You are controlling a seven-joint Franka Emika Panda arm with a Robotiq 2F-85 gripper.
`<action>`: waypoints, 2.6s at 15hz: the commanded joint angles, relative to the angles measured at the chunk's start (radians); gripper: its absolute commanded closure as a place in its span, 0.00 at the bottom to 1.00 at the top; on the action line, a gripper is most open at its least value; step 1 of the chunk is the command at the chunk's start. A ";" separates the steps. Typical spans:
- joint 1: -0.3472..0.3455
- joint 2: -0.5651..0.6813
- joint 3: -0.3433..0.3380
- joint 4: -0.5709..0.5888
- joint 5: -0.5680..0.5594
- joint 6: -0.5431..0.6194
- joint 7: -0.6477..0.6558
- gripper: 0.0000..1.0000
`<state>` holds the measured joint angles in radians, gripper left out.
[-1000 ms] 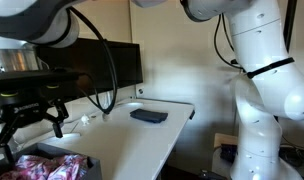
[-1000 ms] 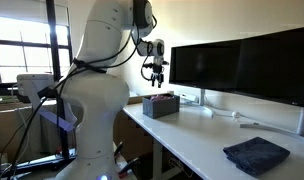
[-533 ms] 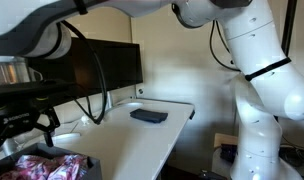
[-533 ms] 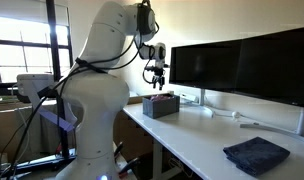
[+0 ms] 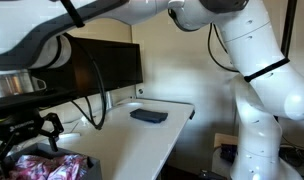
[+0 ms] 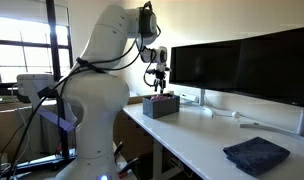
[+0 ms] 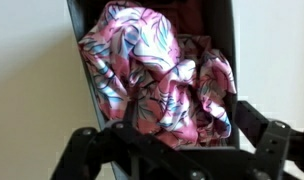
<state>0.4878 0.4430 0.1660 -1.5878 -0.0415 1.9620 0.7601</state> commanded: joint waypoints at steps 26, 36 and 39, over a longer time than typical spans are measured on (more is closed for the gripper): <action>-0.017 -0.039 0.010 -0.206 0.012 0.084 0.031 0.80; -0.001 -0.030 0.022 -0.114 0.003 0.048 0.038 0.90; 0.002 -0.029 0.029 -0.064 0.007 0.034 0.039 0.90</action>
<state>0.4905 0.4360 0.1833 -1.6795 -0.0384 2.0123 0.7734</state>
